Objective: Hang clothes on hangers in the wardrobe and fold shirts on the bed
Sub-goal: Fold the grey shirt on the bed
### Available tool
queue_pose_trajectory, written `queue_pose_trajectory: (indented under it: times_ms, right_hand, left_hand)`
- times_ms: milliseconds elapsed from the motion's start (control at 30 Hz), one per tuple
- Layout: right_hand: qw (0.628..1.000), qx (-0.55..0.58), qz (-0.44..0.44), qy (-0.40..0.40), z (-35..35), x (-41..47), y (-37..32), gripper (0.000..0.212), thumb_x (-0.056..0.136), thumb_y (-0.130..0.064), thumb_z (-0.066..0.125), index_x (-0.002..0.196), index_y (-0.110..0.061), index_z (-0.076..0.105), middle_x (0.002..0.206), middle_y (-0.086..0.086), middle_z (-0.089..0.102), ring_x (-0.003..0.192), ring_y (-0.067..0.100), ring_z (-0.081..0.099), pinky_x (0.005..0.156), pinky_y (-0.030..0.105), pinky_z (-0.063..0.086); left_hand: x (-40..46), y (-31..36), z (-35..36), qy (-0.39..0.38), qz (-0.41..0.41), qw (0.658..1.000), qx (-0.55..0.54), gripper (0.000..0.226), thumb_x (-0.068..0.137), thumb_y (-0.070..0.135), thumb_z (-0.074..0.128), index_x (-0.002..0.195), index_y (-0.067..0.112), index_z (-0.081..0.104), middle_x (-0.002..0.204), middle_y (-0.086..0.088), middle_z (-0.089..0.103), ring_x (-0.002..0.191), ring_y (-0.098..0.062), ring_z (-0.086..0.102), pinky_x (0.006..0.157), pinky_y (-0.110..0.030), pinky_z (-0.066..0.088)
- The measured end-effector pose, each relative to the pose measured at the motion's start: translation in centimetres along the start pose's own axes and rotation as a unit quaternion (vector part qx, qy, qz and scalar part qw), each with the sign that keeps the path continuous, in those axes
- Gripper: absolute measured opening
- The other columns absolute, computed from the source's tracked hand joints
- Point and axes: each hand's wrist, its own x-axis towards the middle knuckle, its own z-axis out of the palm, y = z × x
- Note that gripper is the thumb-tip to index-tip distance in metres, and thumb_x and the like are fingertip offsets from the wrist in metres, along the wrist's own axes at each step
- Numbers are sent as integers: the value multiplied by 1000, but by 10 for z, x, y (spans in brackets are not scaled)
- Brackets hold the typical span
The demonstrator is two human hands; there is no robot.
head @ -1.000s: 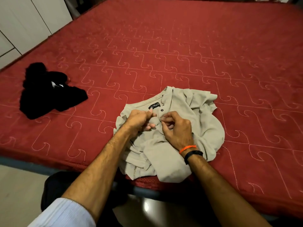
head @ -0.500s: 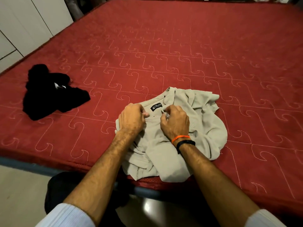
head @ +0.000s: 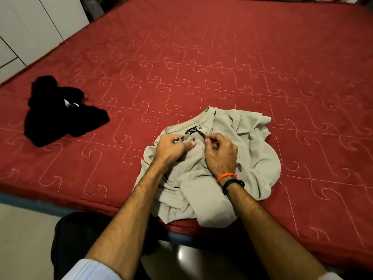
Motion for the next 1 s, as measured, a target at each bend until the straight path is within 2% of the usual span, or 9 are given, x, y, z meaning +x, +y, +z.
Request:
queue_pose_trajectory:
  times_ms: [67,167,267,367,500,600,767,900,1000]
  right_hand:
    - [1000,10,-10,11,1,0,1,8,87,-20,66,91,-15,73,87,1,68,68,11,60,66,28,51]
    - [999,14,-33,17,2,0,1,7,88,-19,66,90,-16,73,83,0,66,68,12,58,66,30,51]
    - [996,4,-91,3,1,-4,0,8,87,-17,66,91,-14,73,83,1,64,66,13,57,64,30,50]
    - [986,-34,-158,-37,3,-8,-1,14,88,-18,65,96,-14,74,86,0,62,70,16,59,63,29,50]
    - [979,-70,-184,-52,5,-9,2,17,85,-19,64,97,-15,75,84,0,60,73,20,60,62,34,52]
    - [979,-72,-184,-48,5,-9,2,16,83,-19,65,94,-14,77,82,0,62,71,20,61,61,35,52]
    - [971,-100,-211,-49,4,-11,-1,9,81,-15,71,88,-14,77,78,0,63,68,21,60,56,31,49]
    - [962,-127,-237,-46,4,-12,-2,6,77,-11,74,81,-13,77,77,1,64,67,23,59,55,29,46]
    - [955,-151,-250,-58,5,-12,-2,5,75,-10,73,78,-11,76,76,3,64,67,25,58,53,30,47]
  left_hand:
    - [-2,4,2,-8,-14,999,-39,32,83,14,79,59,13,57,46,0,42,38,-13,31,44,-21,24]
    - [0,5,5,1,-40,999,-31,24,81,13,79,61,14,65,46,1,44,39,-13,32,43,-20,26]
    - [0,4,11,43,-55,997,34,23,66,29,83,52,19,67,47,0,53,43,-17,43,51,-25,37]
    - [0,2,15,77,-62,991,87,30,62,39,77,42,24,61,42,3,51,44,-18,47,56,-26,38]
    - [0,8,13,70,-85,993,48,33,62,25,77,38,18,55,44,-1,46,44,-17,41,51,-26,35]
    - [0,12,11,50,-106,993,22,28,76,7,73,52,12,61,42,-3,46,36,-15,36,40,-19,28]
    - [-1,17,9,39,-126,991,4,5,79,7,68,75,6,70,46,-5,52,40,-16,39,42,-21,27]
    - [1,17,6,25,-137,990,1,8,81,7,68,74,8,69,46,-4,54,38,-13,45,44,-21,34]
    - [2,15,5,23,-135,991,-3,7,83,5,69,77,8,71,56,-7,59,38,-11,48,42,-20,36]
